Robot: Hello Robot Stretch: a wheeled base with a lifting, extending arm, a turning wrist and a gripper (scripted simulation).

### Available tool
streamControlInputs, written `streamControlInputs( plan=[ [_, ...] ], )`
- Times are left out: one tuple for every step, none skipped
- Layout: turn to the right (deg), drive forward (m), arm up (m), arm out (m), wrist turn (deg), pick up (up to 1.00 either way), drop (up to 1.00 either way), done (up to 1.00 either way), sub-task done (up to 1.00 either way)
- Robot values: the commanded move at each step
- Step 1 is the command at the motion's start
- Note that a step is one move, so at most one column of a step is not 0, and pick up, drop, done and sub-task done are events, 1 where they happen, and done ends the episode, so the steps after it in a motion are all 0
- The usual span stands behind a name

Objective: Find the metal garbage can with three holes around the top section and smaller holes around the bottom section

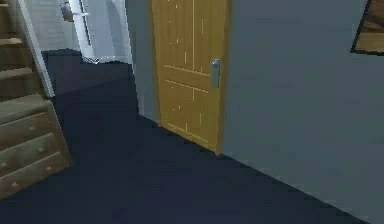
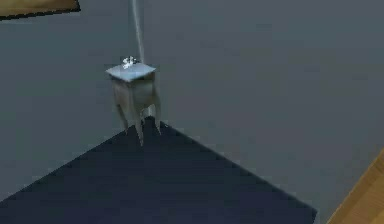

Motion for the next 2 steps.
streamControlInputs(
  plan=[
    [0.0,0.25,0.00,0.00,0.0,0.00,0.00,0.00,0.00],
    [-27.0,0.00,0.00,0.00,0.0,0.00,0.00,0.00,0.00]
  ],
)
